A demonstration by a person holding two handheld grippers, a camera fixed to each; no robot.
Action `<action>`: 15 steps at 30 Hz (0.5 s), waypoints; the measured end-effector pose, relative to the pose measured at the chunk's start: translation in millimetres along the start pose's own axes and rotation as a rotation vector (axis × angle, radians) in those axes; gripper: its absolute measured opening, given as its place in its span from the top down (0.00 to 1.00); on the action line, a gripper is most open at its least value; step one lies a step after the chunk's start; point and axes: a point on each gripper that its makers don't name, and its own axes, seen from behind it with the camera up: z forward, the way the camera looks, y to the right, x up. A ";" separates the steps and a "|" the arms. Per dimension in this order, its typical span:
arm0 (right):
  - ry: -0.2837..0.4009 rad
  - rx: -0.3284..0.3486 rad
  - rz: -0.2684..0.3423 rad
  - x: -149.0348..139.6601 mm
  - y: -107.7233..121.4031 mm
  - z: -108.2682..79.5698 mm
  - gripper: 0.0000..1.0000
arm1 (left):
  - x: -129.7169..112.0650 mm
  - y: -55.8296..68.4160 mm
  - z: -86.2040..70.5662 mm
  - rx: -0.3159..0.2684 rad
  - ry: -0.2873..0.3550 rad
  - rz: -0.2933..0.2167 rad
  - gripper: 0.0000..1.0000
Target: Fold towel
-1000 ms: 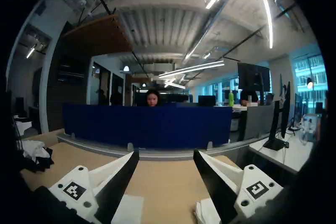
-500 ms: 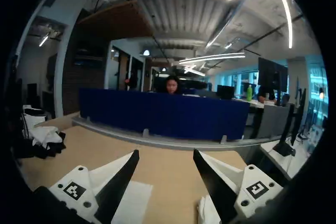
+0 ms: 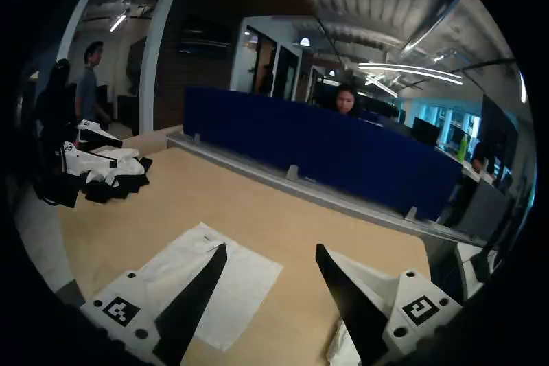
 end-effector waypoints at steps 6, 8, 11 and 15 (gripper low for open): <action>-0.056 0.026 -0.011 -28.8 -8.9 9.9 0.00 | -26.1 12.3 10.2 -0.043 -0.053 0.034 0.08; -0.077 0.034 -0.013 -41.2 -11.4 13.8 0.00 | -37.6 17.8 14.1 -0.058 -0.072 0.041 0.08; -0.107 0.050 -0.015 -61.0 -16.2 20.3 0.00 | -57.4 27.4 19.9 -0.084 -0.102 0.047 0.08; -0.144 0.066 -0.013 -88.4 -23.3 28.8 0.00 | -86.3 40.4 26.8 -0.116 -0.144 0.051 0.08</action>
